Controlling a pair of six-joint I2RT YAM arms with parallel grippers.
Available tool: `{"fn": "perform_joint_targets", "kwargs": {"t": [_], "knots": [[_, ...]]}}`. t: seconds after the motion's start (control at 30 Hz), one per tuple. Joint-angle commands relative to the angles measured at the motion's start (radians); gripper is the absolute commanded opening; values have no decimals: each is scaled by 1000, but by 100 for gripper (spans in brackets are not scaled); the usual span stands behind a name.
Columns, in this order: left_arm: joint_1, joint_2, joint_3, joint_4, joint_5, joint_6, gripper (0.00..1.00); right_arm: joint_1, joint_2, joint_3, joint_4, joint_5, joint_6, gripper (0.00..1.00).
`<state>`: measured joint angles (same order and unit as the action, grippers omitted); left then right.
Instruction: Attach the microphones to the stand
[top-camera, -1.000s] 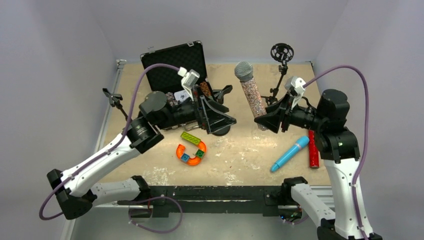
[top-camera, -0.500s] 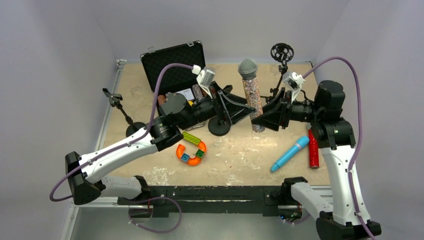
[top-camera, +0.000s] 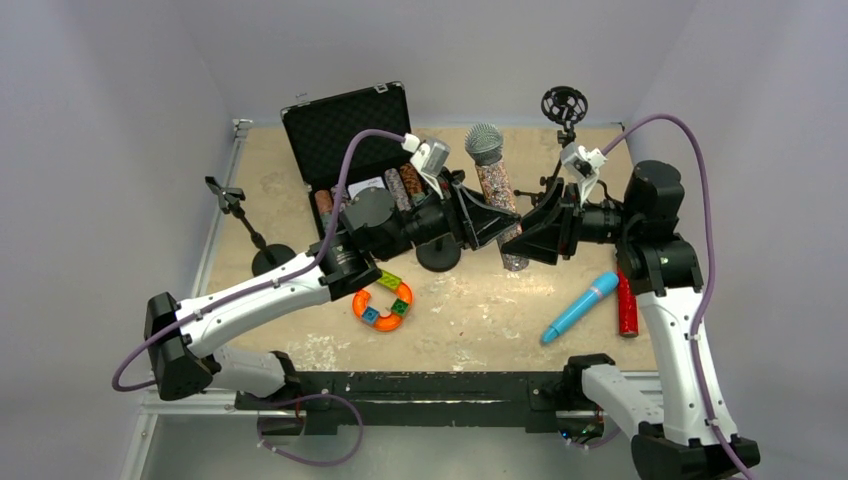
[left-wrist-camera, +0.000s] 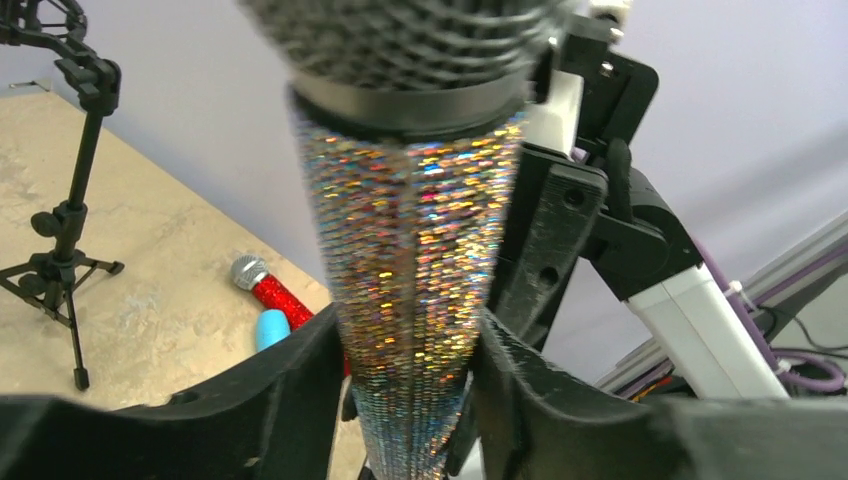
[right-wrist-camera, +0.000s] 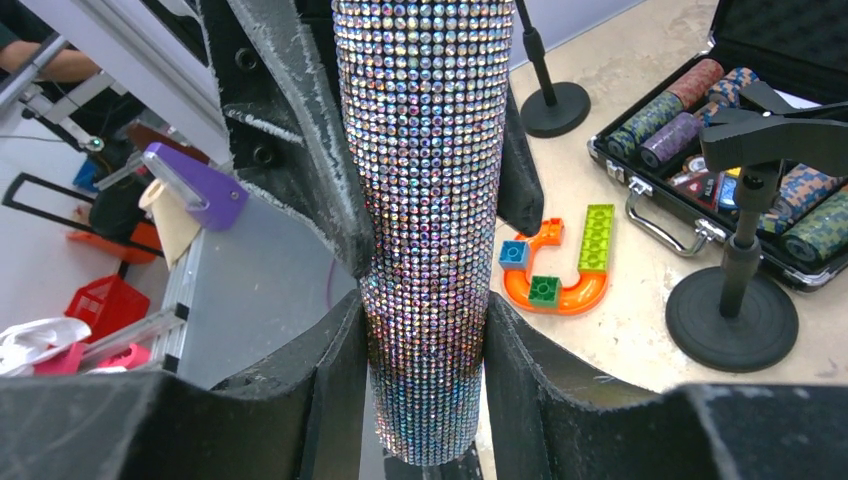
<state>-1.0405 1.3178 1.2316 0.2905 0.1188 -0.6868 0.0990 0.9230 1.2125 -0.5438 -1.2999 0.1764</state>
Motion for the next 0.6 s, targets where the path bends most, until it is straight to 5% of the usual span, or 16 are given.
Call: {"fn": "perform_joint_targets", "kwargs": {"t": [0.0,0.1,0.23,0.33,0.4,0.57], "knots": [[-7,12,54,41,3,28,44,0,3,-14,75,-52,40,0],[-7,6,49,45,8,36,31,1,8,-19,70,-47,34,3],[-6,-34,22,37,9,85,0,1,7,0,-40,-10,-91,58],[1,-90,-1,-40,17,150,0,0,10,74,-230,62,-342,89],[7,-116,-7,-127,38,195,0,1,14,156,-374,103,-485,97],[11,-157,-29,-229,142,278,0,1,51,335,-556,125,-639,99]]}}
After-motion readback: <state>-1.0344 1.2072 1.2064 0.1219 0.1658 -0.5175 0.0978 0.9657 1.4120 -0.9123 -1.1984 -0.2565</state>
